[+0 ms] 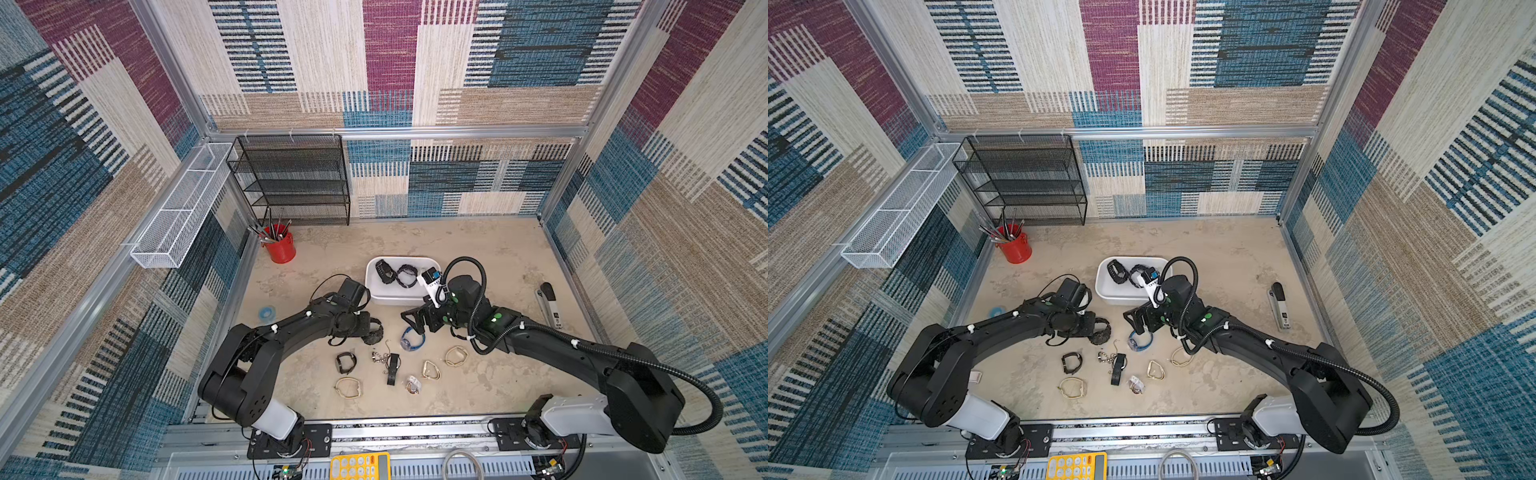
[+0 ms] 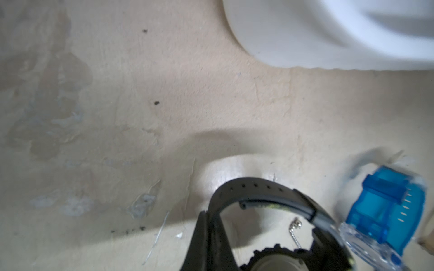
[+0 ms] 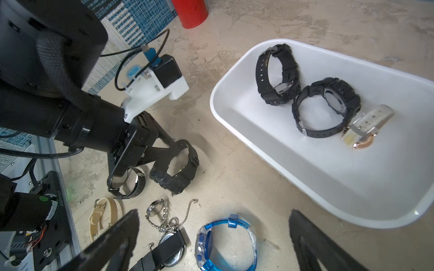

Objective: Put the watch into the storage box
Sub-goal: Pick up the watch at the center of the board.

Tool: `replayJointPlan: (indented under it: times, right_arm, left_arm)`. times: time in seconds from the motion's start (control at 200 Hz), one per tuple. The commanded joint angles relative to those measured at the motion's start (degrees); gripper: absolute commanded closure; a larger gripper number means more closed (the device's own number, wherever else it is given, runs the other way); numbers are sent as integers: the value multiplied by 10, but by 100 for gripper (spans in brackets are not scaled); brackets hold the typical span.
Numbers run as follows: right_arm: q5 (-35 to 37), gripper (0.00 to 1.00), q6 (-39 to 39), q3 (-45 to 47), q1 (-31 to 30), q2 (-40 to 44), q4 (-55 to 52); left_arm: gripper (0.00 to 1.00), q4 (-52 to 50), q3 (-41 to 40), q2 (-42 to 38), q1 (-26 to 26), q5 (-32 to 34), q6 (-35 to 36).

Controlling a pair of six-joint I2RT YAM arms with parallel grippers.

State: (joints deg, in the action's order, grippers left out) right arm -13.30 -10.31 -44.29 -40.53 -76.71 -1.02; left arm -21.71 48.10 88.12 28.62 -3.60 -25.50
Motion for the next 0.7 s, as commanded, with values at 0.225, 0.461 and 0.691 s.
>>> replayJointPlan:
  times: [0.225,0.461,0.691]
  right_arm:
    - [13,0,-13,-7,-2,-5,33]
    - [29,0,-25,-8,-2,-7,40]
    - [48,0,-25,0,-2,20,41]
  left_arm:
    - [100,-30,42,-61,0,3,7]
    - [100,-51,101,-55,0,11,25]
    - [100,-81,182,2,0,59,72]
